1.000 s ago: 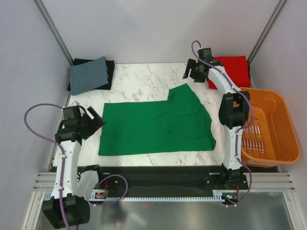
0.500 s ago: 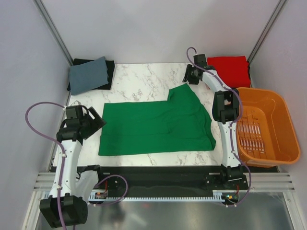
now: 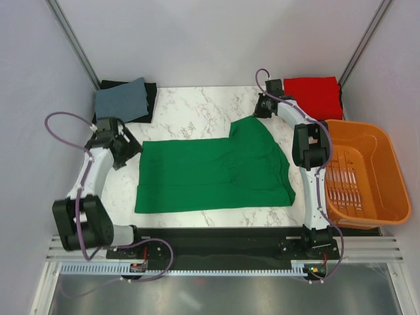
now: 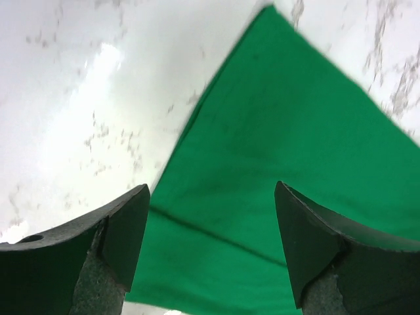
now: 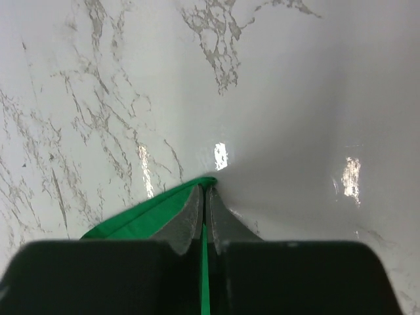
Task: Fold and stack the t-shirts
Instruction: Fold the tshirt
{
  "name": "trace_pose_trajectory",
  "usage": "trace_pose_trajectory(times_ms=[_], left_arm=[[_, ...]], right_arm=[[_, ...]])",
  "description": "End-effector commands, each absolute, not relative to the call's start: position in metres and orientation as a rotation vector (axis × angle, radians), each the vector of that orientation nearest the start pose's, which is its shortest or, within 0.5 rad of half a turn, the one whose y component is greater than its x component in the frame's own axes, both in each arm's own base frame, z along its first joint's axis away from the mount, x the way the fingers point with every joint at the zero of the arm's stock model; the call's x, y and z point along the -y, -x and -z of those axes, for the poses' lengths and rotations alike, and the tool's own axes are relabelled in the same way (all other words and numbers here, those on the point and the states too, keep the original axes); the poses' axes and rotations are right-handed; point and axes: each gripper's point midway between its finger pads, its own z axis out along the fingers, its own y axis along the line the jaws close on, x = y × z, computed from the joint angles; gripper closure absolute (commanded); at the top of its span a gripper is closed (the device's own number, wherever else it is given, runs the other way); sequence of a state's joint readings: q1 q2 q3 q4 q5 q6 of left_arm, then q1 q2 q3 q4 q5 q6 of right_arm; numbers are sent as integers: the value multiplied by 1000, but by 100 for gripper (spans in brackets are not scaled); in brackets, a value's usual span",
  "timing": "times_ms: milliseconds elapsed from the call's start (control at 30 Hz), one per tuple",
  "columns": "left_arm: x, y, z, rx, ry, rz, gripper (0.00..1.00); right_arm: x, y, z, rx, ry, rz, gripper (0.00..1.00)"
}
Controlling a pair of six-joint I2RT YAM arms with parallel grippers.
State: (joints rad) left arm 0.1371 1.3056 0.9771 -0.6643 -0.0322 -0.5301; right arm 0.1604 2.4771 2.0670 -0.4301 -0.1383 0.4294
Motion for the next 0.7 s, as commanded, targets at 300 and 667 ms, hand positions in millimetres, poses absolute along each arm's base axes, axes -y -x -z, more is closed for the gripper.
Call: trace_pose_trajectory(times_ms=[300, 667], left_arm=[[-53, -461, -84, -2418, 834, 73, 46], [-25, -465, -37, -2519, 798, 170, 46]], right_arm=[[-156, -581, -88, -2393, -247, -564, 100], [-153, -561, -123, -2353, -246, -590, 100]])
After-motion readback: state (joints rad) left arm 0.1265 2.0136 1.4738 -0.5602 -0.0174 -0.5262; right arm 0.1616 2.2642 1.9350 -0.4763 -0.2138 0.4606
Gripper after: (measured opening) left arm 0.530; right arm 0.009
